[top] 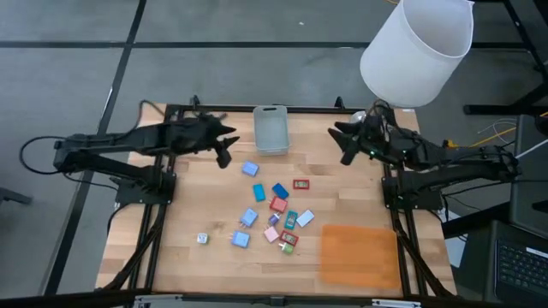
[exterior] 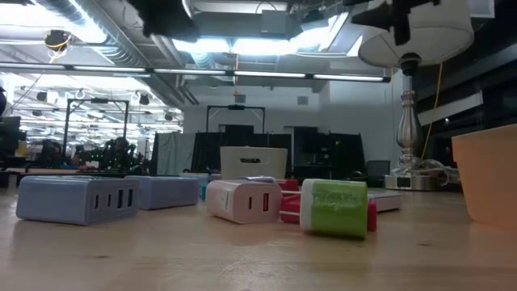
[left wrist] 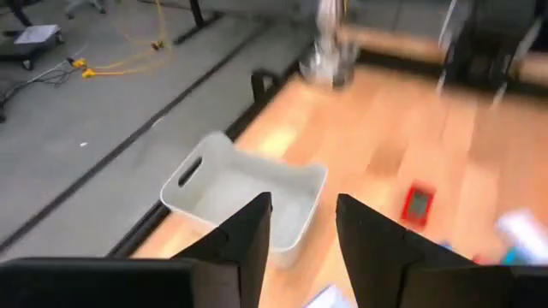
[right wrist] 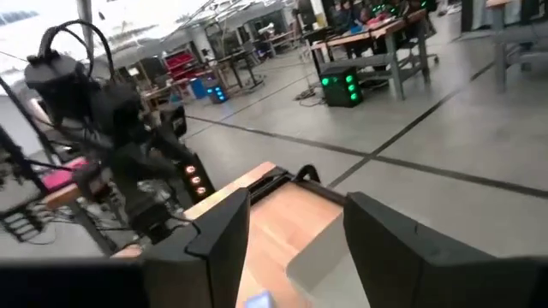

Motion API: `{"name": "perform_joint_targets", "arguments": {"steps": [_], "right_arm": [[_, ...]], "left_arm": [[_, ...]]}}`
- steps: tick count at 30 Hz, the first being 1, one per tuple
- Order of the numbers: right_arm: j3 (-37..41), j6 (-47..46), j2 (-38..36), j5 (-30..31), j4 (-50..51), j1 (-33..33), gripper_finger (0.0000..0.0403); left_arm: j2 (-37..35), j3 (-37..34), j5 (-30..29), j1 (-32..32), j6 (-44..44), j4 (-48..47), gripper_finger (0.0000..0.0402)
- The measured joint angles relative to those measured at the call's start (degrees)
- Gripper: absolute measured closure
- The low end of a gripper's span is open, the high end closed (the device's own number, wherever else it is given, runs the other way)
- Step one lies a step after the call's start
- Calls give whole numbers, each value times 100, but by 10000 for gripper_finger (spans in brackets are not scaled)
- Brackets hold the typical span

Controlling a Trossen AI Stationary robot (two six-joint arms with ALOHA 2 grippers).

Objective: Pick & Place Office items
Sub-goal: Put the top red digital timer into the gray bin

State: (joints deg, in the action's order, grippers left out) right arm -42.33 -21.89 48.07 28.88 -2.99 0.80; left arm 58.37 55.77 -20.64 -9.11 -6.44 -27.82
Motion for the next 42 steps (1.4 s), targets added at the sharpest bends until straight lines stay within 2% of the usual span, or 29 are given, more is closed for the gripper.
{"name": "perform_joint_targets", "arguments": {"steps": [4,9,12,17,22,25,27,32,34,38,42], "right_arm": [[-403,-24,380,-1,-4,123,213],[-857,48,705,0,-3,189,213],[-1023,50,835,2,5,216,213],[-1218,-118,1082,-103,364,216,213],[-1936,-120,1945,-683,2055,170,213],[-2398,-125,2526,-1061,2294,160,213],[-2673,-76,2837,-1418,2269,165,213],[-2916,297,3360,-2020,2488,161,213],[-2844,330,3458,-2049,2771,161,213],[-2357,250,3576,-2065,3229,163,213],[-1878,-5,3558,-2082,3209,63,213]], "left_arm": [[516,0,932,-425,297,-106,266],[879,0,1590,-540,908,109,217],[976,0,1763,-537,1306,-35,180],[1101,-4,1704,-531,1658,-315,130],[930,-4,1671,-419,975,373,117],[683,4,1382,-263,549,664,122],[552,135,1046,-114,414,525,128],[399,954,123,400,431,-747,136],[439,1305,-276,595,462,-1343,136],[461,1645,-930,900,414,-1763,137],[439,1659,-1139,1066,394,-1860,137]]}}
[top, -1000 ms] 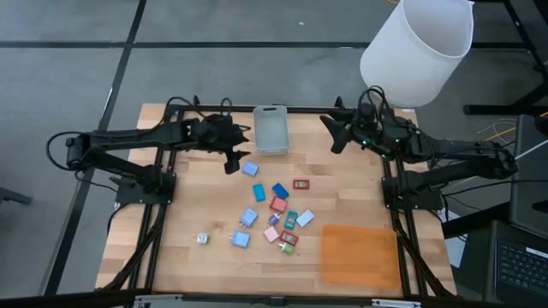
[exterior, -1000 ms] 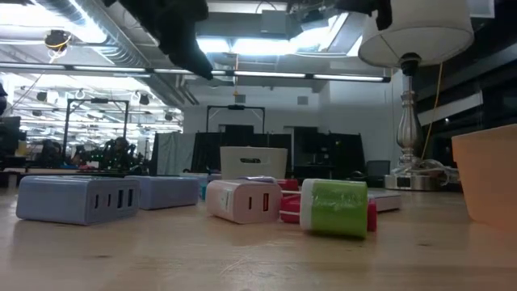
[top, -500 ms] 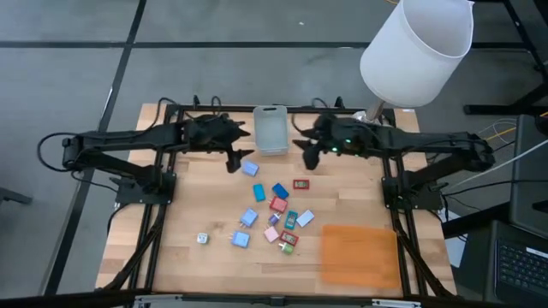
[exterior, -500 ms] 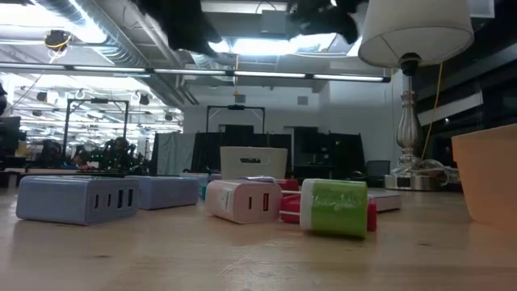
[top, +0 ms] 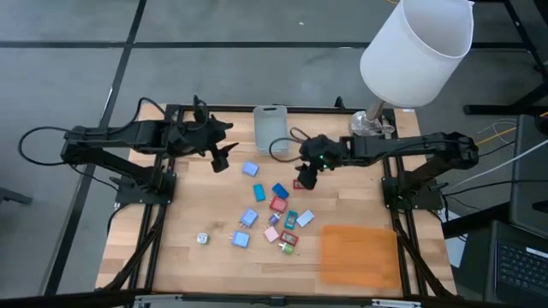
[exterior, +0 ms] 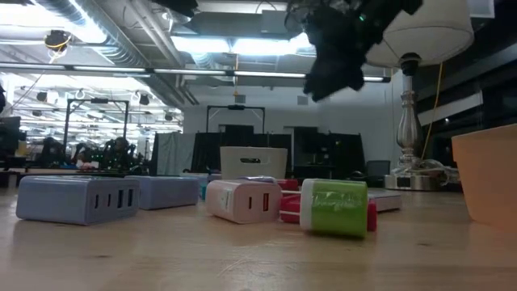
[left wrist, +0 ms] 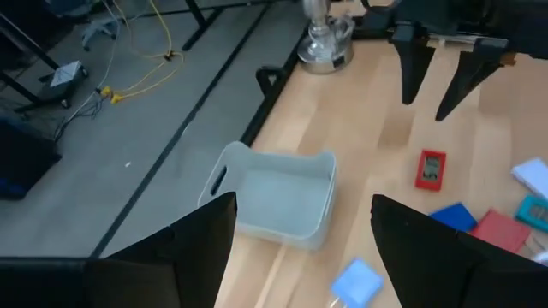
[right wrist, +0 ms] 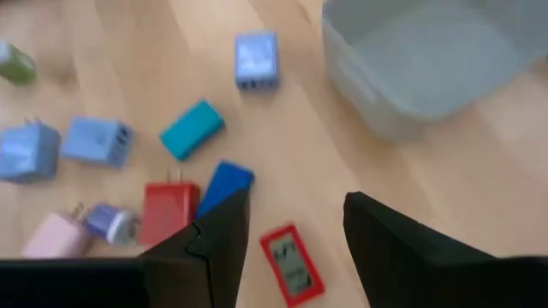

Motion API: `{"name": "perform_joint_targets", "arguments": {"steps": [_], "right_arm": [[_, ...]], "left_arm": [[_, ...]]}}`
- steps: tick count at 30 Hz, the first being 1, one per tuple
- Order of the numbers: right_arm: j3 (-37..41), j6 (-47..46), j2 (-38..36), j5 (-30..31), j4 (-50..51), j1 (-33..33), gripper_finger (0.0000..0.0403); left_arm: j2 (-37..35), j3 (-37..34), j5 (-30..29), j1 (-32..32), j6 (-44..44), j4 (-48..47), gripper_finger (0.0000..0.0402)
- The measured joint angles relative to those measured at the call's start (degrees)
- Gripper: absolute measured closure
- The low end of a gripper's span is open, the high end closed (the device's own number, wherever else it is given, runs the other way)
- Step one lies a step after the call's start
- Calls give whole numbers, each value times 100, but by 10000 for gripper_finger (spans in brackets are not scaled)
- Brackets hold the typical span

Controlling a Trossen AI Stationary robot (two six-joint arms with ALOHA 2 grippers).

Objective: Pick & Place Office items
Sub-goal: Put the top red digital timer into the gray bin

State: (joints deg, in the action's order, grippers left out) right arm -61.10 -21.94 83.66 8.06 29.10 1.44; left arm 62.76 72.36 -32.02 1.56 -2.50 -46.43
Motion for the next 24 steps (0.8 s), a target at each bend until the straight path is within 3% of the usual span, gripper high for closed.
{"name": "perform_joint_targets", "arguments": {"steps": [7,14,18,24], "right_arm": [[427,188,0,12,67,-195,213],[514,2347,238,-38,148,-193,213],[514,3104,597,-493,86,-104,213],[492,2993,1201,-1070,91,6,213]], "left_arm": [[259,-7,68,64,-84,-804,137],[308,-7,165,64,-379,-742,137],[287,-7,168,60,-773,-744,137],[291,-7,165,60,-1025,-740,137]]}}
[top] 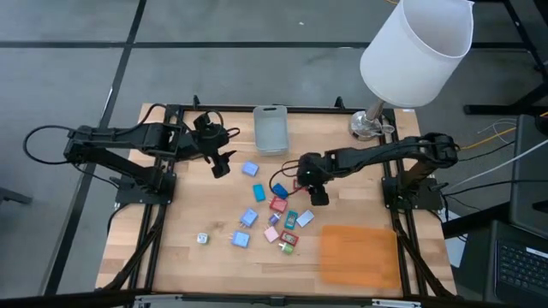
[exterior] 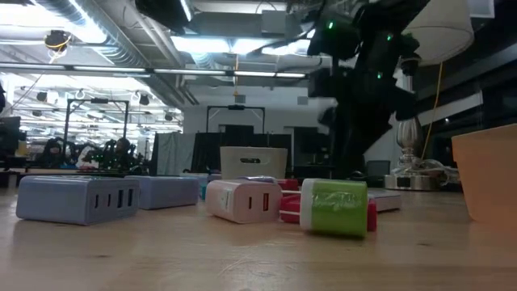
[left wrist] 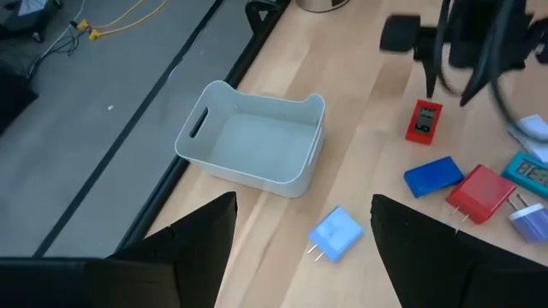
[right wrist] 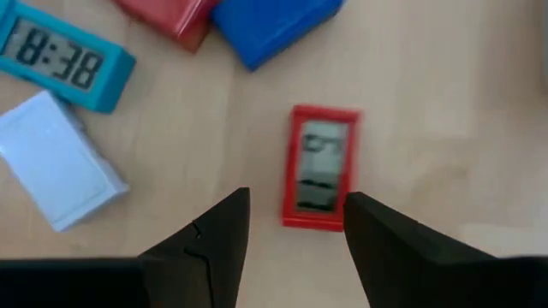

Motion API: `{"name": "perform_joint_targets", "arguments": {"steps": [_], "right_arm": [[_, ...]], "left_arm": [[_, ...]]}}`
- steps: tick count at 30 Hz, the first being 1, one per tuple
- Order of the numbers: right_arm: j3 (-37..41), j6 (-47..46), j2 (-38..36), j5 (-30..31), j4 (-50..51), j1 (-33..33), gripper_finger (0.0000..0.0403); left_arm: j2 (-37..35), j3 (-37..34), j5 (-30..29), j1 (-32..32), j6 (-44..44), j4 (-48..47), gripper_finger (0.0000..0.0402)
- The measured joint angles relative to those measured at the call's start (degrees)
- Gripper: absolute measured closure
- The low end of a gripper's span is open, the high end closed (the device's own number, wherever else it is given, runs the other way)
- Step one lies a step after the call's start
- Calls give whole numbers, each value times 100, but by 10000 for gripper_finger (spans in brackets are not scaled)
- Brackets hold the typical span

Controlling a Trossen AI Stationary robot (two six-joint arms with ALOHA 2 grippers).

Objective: Pick & Place Office items
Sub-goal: Put the top red digital timer into the gray bin

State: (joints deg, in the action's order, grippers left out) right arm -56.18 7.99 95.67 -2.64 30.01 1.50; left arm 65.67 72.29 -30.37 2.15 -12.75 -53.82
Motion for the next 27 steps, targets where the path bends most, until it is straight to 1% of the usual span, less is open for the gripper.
{"name": "perform_joint_targets", "arguments": {"steps": [3,7,12,14,17,20,22,24,27], "right_arm": [[-51,-230,196,-278,4,46,213],[-158,-316,266,-277,1,39,213],[-564,-612,266,-279,232,100,209],[-734,-632,266,-277,291,132,197],[-951,-621,264,-273,326,191,165],[-1010,-562,259,-131,346,265,130],[-998,-489,259,37,437,309,115],[-939,-437,259,153,440,343,109],[-895,-430,259,150,457,376,114]], "left_arm": [[0,0,-1,0,-17,0,137],[0,0,0,0,-16,0,137],[0,0,2,0,-14,2,137],[0,0,2,0,-12,2,137],[0,0,2,0,-6,2,137],[0,0,2,0,-2,2,137],[0,0,2,0,1,2,137],[0,0,2,0,42,2,137],[0,0,2,2,117,2,137]]}}
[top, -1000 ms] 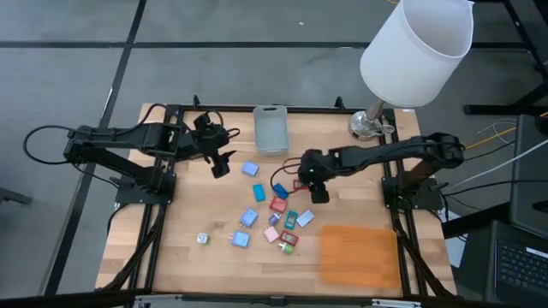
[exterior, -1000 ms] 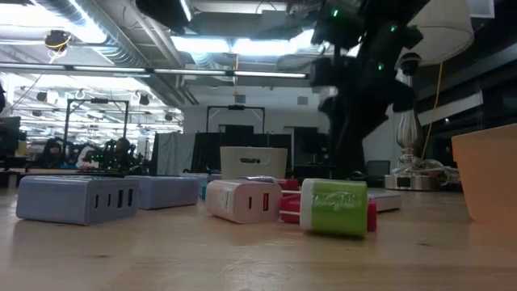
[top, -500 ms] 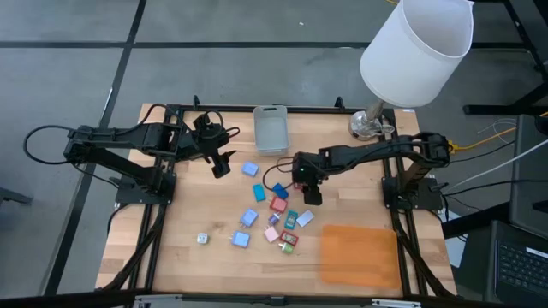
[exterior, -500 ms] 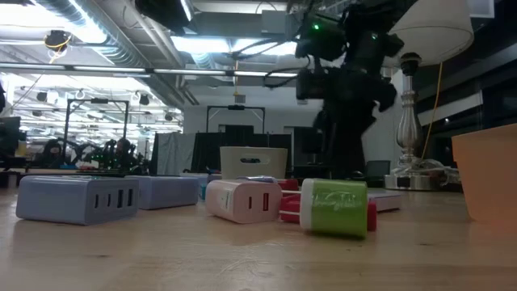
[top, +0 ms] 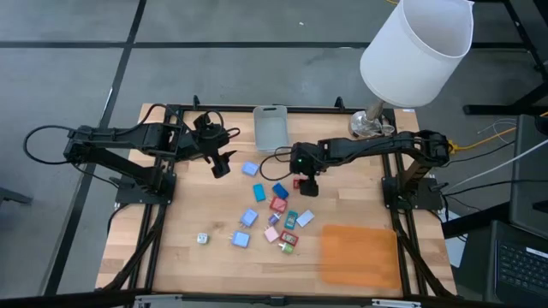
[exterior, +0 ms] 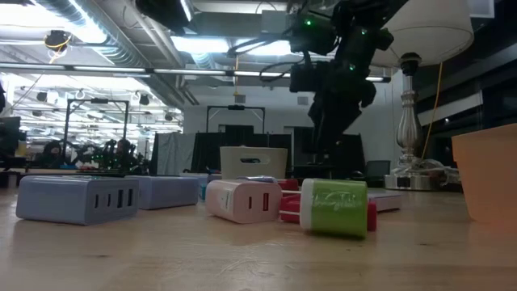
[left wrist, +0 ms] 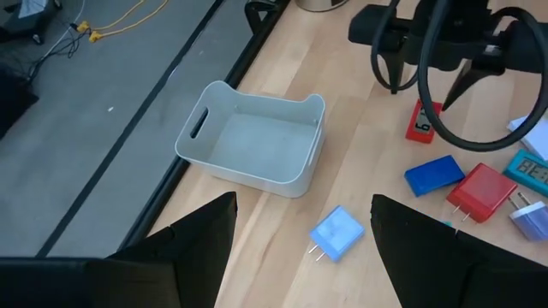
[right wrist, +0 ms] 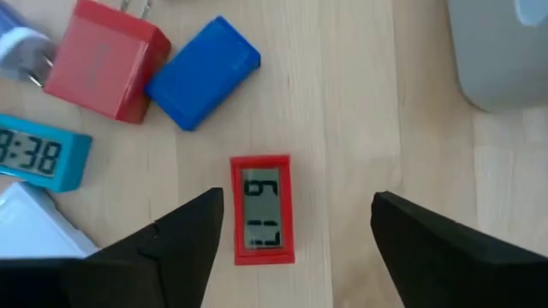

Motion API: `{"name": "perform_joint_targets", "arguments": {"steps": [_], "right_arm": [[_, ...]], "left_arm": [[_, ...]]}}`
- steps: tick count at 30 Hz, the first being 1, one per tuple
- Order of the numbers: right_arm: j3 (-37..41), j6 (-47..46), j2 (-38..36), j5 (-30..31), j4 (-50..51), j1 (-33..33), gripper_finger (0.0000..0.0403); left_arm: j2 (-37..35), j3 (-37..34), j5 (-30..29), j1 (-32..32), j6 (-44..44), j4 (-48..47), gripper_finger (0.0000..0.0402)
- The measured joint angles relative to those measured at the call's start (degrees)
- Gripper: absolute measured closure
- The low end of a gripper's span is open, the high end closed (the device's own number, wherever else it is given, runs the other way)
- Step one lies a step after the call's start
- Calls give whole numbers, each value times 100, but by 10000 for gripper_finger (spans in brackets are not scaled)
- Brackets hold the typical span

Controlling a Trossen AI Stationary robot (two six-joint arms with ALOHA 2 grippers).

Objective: Pick & Place Office items
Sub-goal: Put the top red digital timer into the gray bin

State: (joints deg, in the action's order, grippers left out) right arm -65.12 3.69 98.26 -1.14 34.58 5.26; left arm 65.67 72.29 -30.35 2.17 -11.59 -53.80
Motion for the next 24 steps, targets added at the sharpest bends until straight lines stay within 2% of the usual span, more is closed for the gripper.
{"name": "perform_joint_targets", "arguments": {"steps": [5,10,15,24], "right_arm": [[-1,-24,17,-134,-72,0,131],[0,-161,406,-441,-170,-14,135],[4,61,826,-403,-271,-103,135],[-18,-141,1201,-297,-412,34,141]], "left_arm": [[0,0,0,-2,127,0,137],[0,0,9,-2,130,0,137],[2,0,13,-2,135,-2,137],[2,0,22,-2,139,-46,137]]}}
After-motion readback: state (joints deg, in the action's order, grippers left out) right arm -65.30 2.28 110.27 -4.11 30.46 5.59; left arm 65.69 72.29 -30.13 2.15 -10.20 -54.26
